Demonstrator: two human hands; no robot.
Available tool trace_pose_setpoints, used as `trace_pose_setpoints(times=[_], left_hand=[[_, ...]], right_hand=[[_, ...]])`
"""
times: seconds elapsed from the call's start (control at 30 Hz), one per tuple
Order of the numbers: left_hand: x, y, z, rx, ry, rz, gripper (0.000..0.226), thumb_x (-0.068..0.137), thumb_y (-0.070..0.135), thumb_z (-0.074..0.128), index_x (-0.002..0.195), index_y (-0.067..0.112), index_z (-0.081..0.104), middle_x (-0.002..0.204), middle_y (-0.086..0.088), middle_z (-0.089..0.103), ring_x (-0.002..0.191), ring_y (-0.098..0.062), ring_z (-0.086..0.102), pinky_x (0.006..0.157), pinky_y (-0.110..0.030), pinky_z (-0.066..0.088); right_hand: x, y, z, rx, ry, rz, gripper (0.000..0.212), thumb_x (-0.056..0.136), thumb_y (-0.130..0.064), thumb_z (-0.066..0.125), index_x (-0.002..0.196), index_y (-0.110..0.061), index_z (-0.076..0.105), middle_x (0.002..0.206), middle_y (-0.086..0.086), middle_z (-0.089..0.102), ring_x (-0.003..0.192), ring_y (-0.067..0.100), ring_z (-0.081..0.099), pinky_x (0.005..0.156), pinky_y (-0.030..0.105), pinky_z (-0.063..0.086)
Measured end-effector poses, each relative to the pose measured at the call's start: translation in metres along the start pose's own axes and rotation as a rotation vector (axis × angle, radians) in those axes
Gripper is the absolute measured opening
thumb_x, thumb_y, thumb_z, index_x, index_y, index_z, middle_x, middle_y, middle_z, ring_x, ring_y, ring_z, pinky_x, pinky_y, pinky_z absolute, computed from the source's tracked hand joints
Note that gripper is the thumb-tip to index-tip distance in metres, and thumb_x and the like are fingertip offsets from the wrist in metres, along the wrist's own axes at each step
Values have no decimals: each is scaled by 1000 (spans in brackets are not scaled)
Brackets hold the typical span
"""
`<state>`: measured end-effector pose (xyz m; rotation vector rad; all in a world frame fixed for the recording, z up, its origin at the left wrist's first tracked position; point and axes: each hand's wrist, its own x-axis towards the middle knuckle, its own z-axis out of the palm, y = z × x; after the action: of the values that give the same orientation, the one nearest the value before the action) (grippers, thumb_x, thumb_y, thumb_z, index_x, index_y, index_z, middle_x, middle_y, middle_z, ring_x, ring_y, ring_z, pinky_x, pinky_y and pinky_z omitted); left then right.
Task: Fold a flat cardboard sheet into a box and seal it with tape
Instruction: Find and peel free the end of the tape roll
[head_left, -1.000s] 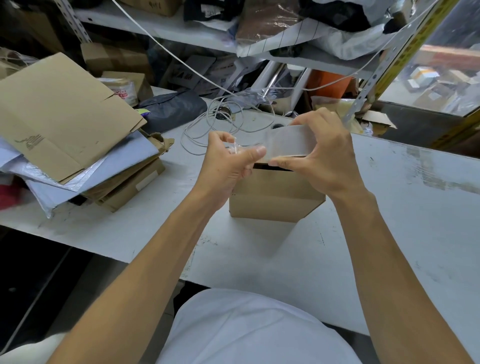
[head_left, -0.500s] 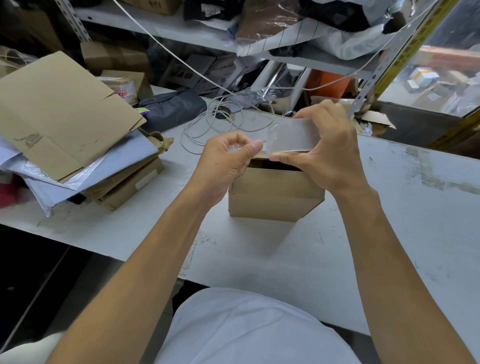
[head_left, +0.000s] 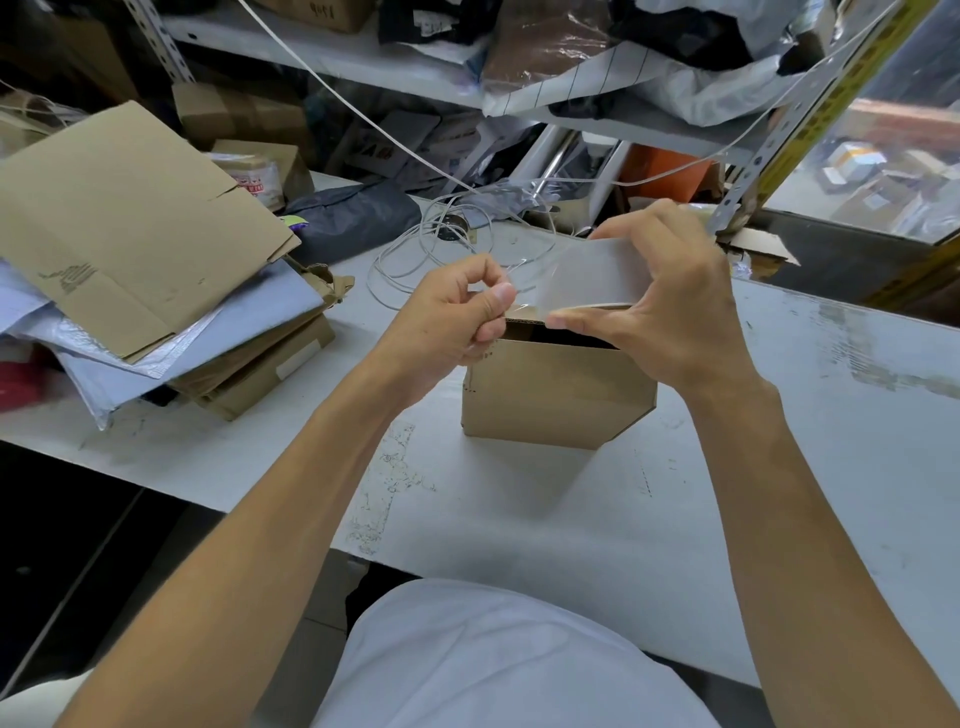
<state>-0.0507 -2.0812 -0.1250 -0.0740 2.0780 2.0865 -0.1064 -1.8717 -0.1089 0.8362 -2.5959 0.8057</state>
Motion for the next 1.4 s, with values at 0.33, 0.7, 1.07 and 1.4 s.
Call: trace_pose_setpoints(times=[0.33,0.7,1.07,1.4], left_hand=[[4,-9,-12,323,-51,17,34,105,16,47,78,4,64,49,15,41,47,-3,33,49,-15,28],[11,1,4,507,-12,186,51,104,33,48,60,7,52,57,-1,47,56,-15,41,57,-28,33],[9,1,2,406,-45,115,28,99,27,60,78,10,66,55,1,41,51,-17,34,50,-25,28],[7,-6,-17,428,31,107,37,98,31,58,65,16,64,58,10,63,50,-1,44,53,-18,37]], right_hand=[[-7,3,-11,79,-96,11,65,66,-53,84,110,-11,64,105,3,64,94,4,48,77,3,32],[-30,15,-28,260,-3,181,56,63,-55,83,107,-29,59,102,-30,53,98,-12,51,73,8,42],[-34,10,-28,278,-34,214,54,64,-53,83,105,-26,60,99,-30,52,97,-13,50,73,6,41],[-10,-8,-31,136,-177,228,62,67,-60,78,114,-22,64,108,-16,56,97,-6,47,81,9,38]])
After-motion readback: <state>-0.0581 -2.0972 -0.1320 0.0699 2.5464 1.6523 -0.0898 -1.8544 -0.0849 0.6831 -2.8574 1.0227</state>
